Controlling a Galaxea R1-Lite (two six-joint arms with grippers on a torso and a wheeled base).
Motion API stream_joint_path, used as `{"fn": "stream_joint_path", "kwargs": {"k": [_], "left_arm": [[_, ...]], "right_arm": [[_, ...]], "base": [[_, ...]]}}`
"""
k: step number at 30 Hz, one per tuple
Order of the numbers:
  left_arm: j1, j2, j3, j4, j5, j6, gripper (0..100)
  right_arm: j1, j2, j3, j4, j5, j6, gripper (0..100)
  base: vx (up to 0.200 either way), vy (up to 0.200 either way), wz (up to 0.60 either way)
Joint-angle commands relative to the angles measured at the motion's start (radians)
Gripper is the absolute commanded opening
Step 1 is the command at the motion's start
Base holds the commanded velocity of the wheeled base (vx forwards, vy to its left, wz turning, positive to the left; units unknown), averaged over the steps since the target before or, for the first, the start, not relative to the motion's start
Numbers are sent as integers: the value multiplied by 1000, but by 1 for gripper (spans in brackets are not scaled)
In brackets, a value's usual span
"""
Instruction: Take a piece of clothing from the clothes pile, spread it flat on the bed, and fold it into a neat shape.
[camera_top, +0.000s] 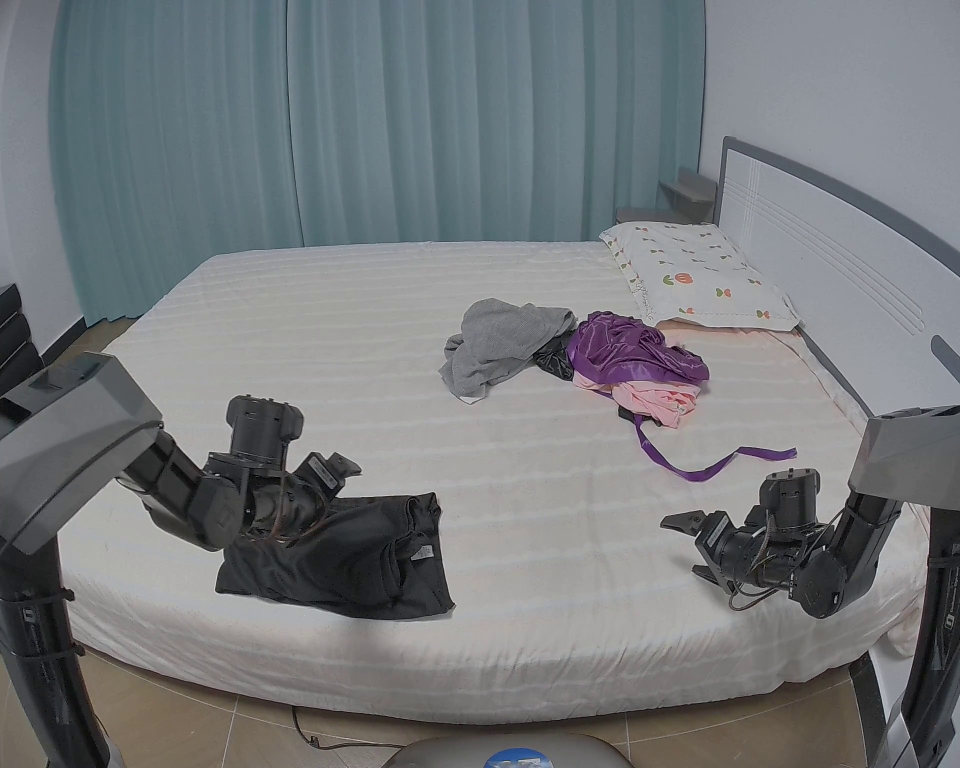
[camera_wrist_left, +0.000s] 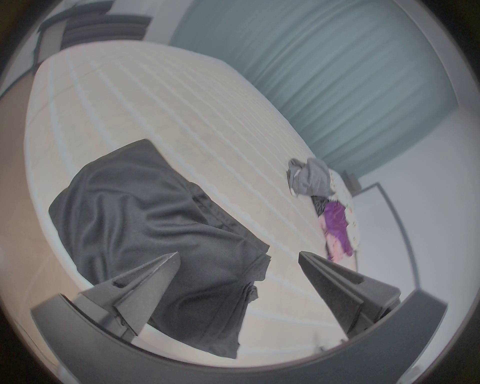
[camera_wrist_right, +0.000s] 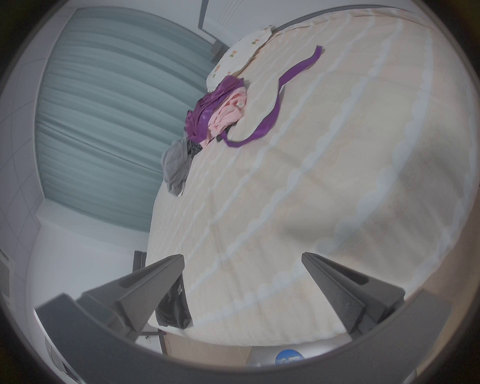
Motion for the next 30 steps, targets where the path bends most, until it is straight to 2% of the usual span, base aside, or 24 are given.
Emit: {"fn": "stream_joint_path", "kwargs": {"k": [1, 4, 10, 11, 12, 17, 22, 30], "left_arm": [[73, -119, 99, -33, -76, -87, 100], [100, -114, 133, -42, -102, -93, 100], [171, -97, 194, -63, -137, -120, 100], [171, -97, 194, -63, -137, -120, 100], [192, -88, 213, -97, -168, -122, 100], [225, -50, 216, -134, -173, -120, 100], [245, -19, 205, -134, -173, -120, 100], [251, 5, 196, -135, -174, -119, 100]], "right_arm": [[66, -7, -7, 0, -6, -1, 100], [74, -16, -7, 2, -5, -1, 100], [187, -11, -56, 19, -6, -24, 100], [187, -11, -56, 19, -6, -24, 100], [222, -1, -95, 37, -6, -50, 100], [293, 47, -251, 134, -6, -89, 100], [315, 70, -294, 168, -5, -101, 100], [316, 91, -260, 142, 1, -222, 100]], "base": [[0, 200, 0], [0, 200, 0], [0, 200, 0], [0, 200, 0], [0, 200, 0], [0, 200, 0], [0, 200, 0], [0, 200, 0]]}}
